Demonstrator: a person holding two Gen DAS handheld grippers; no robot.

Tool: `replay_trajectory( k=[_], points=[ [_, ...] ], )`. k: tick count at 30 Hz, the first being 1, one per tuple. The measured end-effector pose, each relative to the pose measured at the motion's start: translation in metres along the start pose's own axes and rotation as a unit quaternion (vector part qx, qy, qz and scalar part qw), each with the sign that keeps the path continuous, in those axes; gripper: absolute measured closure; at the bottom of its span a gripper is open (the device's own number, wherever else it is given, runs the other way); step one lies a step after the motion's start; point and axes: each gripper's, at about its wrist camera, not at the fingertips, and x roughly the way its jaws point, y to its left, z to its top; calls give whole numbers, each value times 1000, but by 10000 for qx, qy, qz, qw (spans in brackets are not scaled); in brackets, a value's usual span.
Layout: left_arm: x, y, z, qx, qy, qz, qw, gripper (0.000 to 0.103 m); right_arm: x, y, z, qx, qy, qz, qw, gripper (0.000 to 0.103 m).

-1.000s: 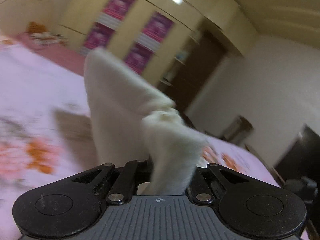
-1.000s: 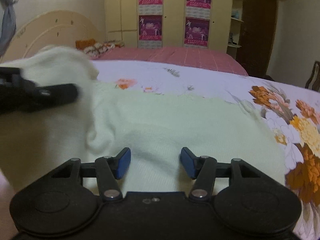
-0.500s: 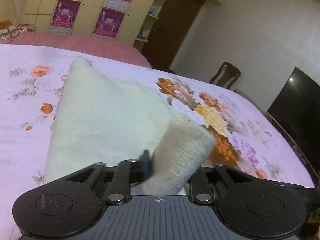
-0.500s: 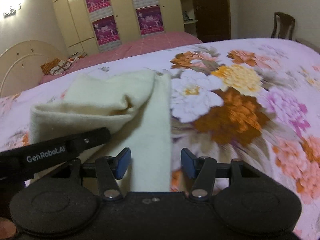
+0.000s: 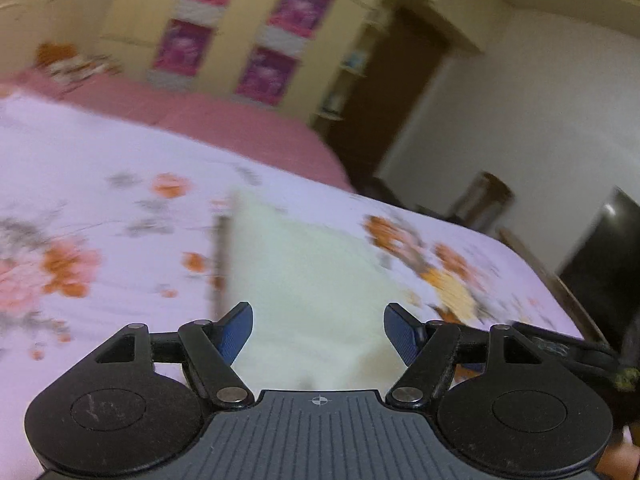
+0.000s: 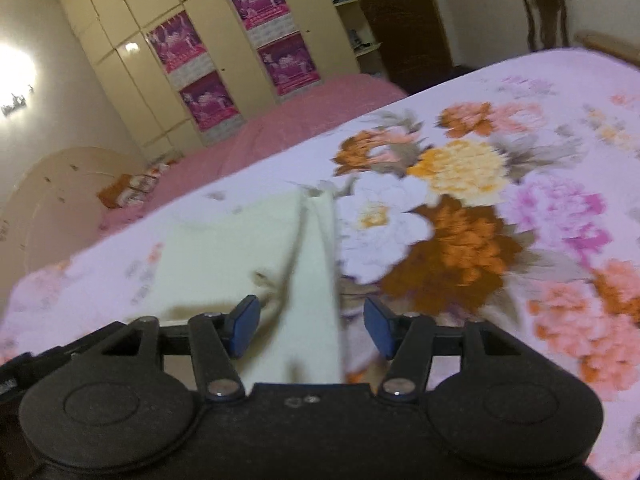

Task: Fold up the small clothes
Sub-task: 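Lay the sweater end down and open the left tool, then pinch the folded sweater with the right tool and press it flat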

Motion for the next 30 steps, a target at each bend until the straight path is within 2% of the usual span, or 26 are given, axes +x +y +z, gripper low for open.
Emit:
replay_trajectory(
  k=[1,8,14,18,20,21,22,25,30],
  points=[
    [-2,7,3,-187,-5,-41,9998,32,6,2,3,101,73,160,9998,41],
    [20,15,-4,35,112,177,9998,32,51,9,8,551,523,473,9960,41],
    [41,33,-2,-46,289,360,9989,32,78,16,3,550,743,463,9946,53],
    [52,39,0,-53,314,415,9986,32,87,22,5,451,739,462,9952,55],
    [56,42,3,-107,328,428,9985,32,92,24,7,457,724,492,9951,62],
    [58,44,4,-152,334,410,9985,32,93,28,7,373,712,491,9956,77],
    [60,44,6,-196,324,402,9985,32,93,31,7,298,705,508,9958,85],
    [65,42,11,-253,292,343,9987,32,87,38,8,108,580,527,9969,87],
    [75,31,13,-254,278,149,9992,32,58,41,18,-304,135,409,9986,88]
  ],
)
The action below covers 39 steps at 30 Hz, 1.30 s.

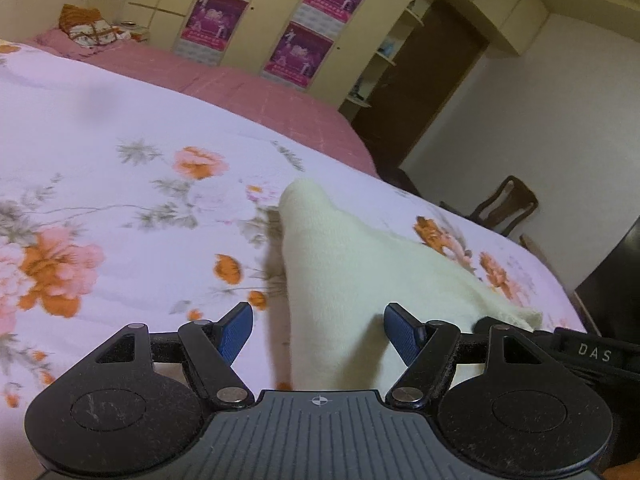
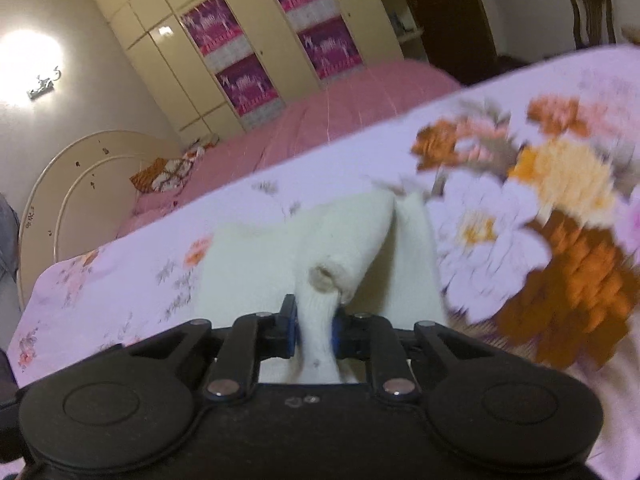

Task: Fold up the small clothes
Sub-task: 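Pinch the folded sweater with the right tool and press it flat, then open the right tool and release the sweater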

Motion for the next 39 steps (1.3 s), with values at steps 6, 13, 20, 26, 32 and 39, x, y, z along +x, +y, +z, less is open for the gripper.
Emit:
replay_trajectory(
  k=[6,13,20,26,32,39],
  points=[
    [25,-13,-15,209,322,73,9992,31,10,-34,-1,146,548,-191,9982,86],
    [20,-19,-11,211,275,273,9990,27,-16,-39,-7,149,482,-323,9982,77],
    [23,-28,-16,340,284,509,9977,27,-45,-47,-53,-379,813,-549,9945,79],
    [18,-39,-22,355,340,652,9967,27,-51,-59,-48,-484,660,-804,9934,97],
    [10,-54,-4,436,131,681,9966,27,-56,-67,-15,-24,330,-338,9989,78],
    [37,-57,9,490,209,828,9951,27,-14,-53,24,-210,292,-249,9990,52]
  ],
)
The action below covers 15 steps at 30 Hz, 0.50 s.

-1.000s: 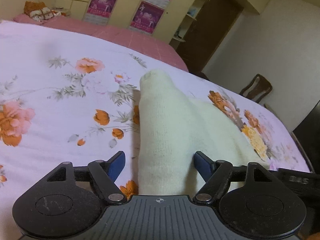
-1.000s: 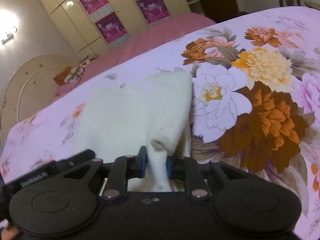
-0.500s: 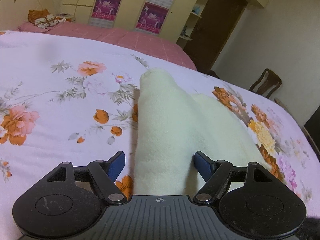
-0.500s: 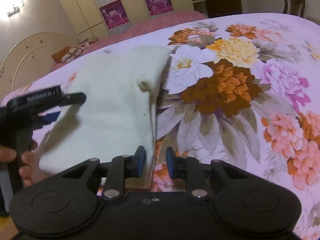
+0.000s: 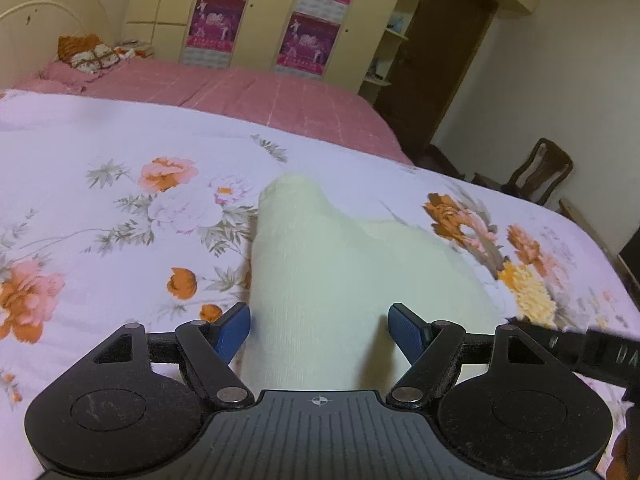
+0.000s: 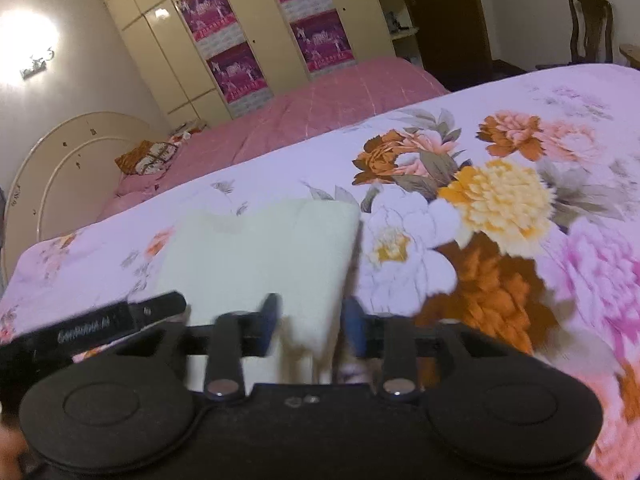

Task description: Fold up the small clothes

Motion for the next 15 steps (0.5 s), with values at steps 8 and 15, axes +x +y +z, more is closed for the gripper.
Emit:
replay_trajectory(
  k=[8,15],
  points=[
    [34,18,15,-434,22,44,9990,27,62,-26,28,932,415,347,9942,61],
    [48,32,22,-802,-81,150,9966,27,72,1,33,-289,-105,347,9989,89]
  ],
)
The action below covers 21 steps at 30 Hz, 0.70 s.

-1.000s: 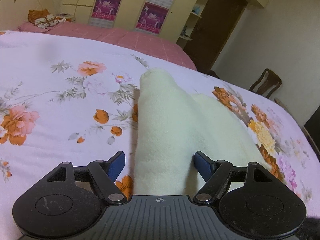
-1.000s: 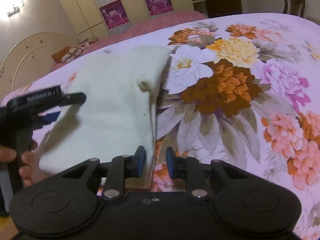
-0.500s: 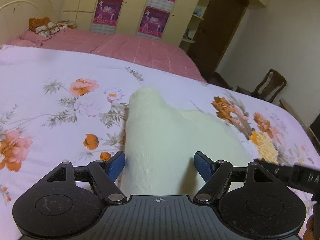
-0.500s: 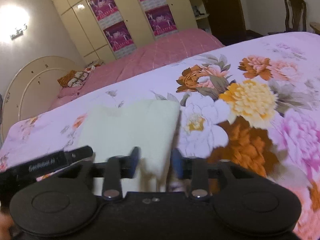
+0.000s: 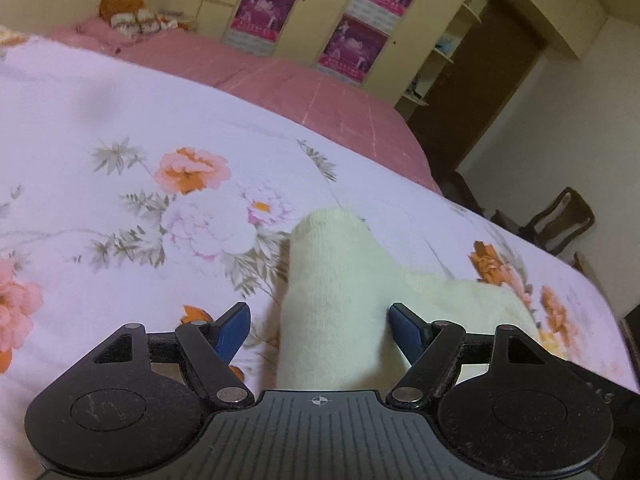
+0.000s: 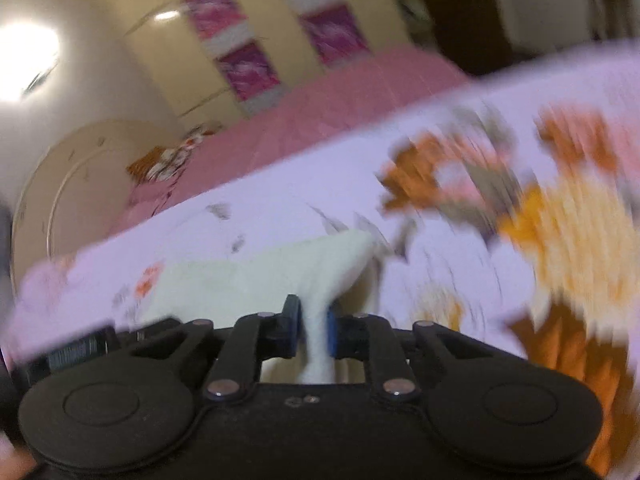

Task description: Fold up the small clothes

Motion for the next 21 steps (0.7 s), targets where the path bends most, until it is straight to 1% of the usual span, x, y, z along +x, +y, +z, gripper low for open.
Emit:
replay_trajectory(
  k=[2,3,4,6,7,8,11,15,17,19,21],
  points=[
    [5,1,-5,108,-7,16,9999,27,7,8,-4,-581,-58,-317,9978,90],
    [4,-1,-6,191,-23,45,9998,27,13,7,-7,-708,14,-508,9962,90],
    [4,-3,-5,243,-11,65,9997,27,19,1,-11,-682,81,-617,9957,90],
    [3,-4,-3,257,23,77,9996,27,16,-8,-11,-412,73,-523,9978,87],
    [1,-4,-2,256,40,90,9996,27,13,-8,-10,-378,91,-522,9979,81],
    [0,-5,-1,264,46,103,9996,27,9,-7,-8,-349,96,-532,9979,80],
    [-11,-11,-3,438,-17,151,9989,27,-10,-9,-6,-66,60,-431,9990,78],
    [-27,-19,-11,754,-91,145,9970,27,-34,-2,-9,-48,-47,-296,9995,75],
    [-36,-19,-15,795,-75,111,9967,27,-42,0,-15,8,16,-216,9998,72],
    [-44,-19,-21,816,-43,65,9966,27,-46,-1,-22,83,107,-220,9997,65],
    [-52,-16,-26,816,-31,40,9967,27,-49,-3,-29,202,188,-205,9994,63]
  ],
)
